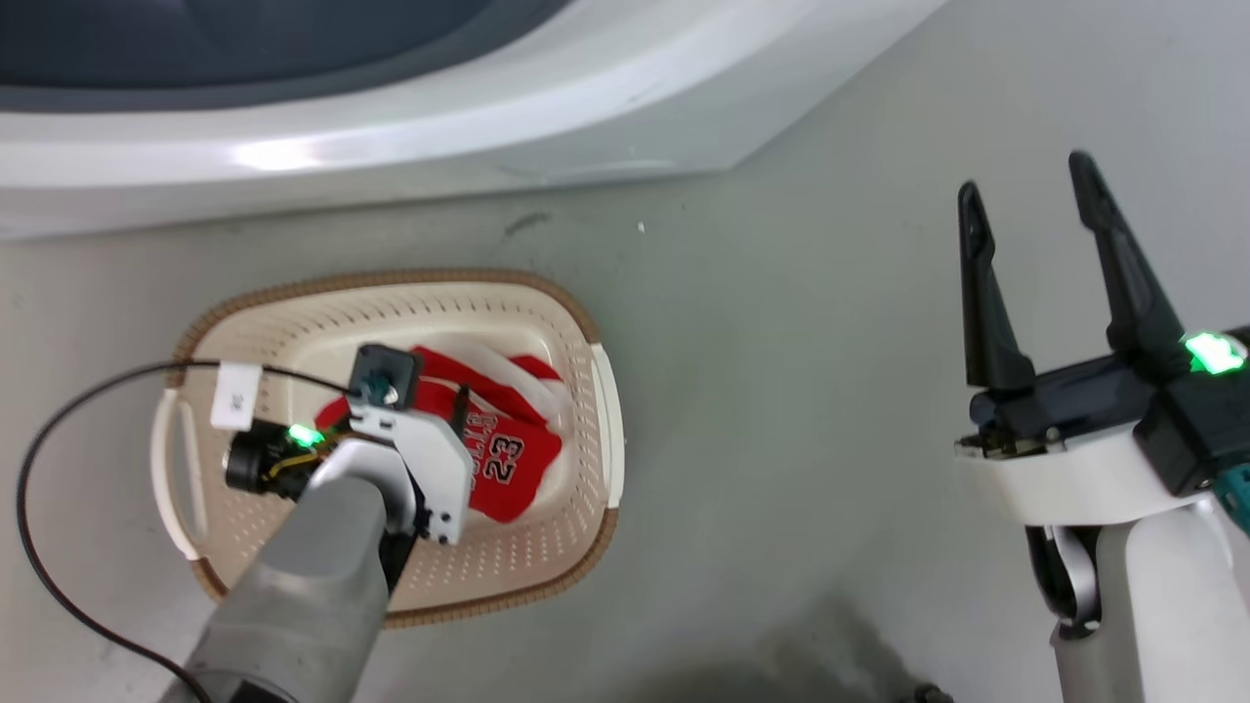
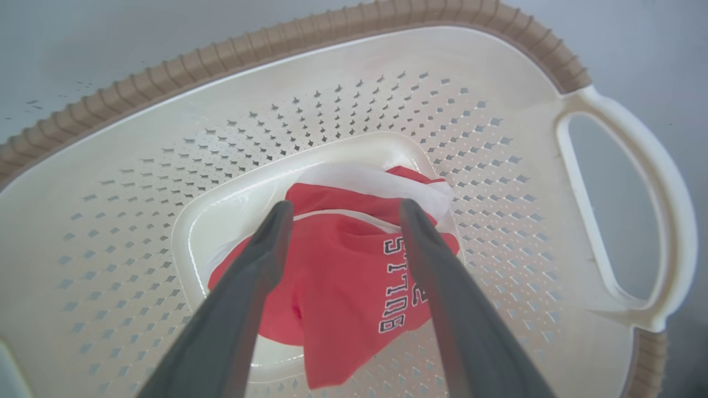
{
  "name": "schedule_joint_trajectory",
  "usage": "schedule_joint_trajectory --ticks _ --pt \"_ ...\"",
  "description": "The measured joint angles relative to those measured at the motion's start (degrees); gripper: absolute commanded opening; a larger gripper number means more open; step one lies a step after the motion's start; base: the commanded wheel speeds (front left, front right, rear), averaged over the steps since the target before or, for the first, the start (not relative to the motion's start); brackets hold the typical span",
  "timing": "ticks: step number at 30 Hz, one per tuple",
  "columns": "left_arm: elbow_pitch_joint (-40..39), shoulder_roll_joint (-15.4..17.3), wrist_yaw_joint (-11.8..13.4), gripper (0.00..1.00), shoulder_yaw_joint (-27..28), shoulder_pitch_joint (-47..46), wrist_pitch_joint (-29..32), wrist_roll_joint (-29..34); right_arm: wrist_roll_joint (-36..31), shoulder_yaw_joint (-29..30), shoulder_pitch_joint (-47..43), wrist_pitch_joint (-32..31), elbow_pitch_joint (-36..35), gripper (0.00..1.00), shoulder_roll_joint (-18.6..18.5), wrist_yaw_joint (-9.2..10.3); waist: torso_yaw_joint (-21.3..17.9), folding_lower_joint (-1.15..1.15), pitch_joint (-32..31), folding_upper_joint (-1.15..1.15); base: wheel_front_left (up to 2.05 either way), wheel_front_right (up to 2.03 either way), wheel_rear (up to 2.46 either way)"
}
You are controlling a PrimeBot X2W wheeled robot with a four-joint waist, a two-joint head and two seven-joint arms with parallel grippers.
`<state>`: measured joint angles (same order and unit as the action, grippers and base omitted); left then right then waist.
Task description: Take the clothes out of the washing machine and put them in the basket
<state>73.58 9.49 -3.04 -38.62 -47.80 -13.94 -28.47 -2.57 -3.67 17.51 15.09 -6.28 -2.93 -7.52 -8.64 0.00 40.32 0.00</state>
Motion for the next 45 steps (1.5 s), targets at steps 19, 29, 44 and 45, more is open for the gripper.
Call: schedule_joint_trajectory --ticks 19,29,44,45 --pt "-31.4 2.4 9.2 1.0 12.6 21.4 -1.1 7.5 -1.0 -0.2 -9.9 0.0 3.8 1.0 0.0 0.0 3.2 -0.01 -19.4 0.0 0.0 0.0 0.0" --pt "-49.3 1.3 13.0 1.0 24.6 31.7 -1.1 14.0 -1.4 0.1 -14.4 0.0 4.8 1.0 0.0 0.01 4.8 -0.02 -27.7 0.0 0.0 0.0 0.0" --pt "-62.7 -1.7 10.5 1.0 36.1 39.0 -1.1 20.6 -1.2 -0.6 -17.5 0.0 5.0 1.0 0.0 0.0 4.5 -0.01 -32.3 0.0 0.0 0.0 0.0" --pt "-61.9 -1.7 9.9 1.0 36.3 38.1 -1.1 21.0 -1.2 -0.6 -17.4 0.0 4.9 1.0 0.0 0.01 4.4 -0.02 -32.0 0.0 0.0 0.0 0.0"
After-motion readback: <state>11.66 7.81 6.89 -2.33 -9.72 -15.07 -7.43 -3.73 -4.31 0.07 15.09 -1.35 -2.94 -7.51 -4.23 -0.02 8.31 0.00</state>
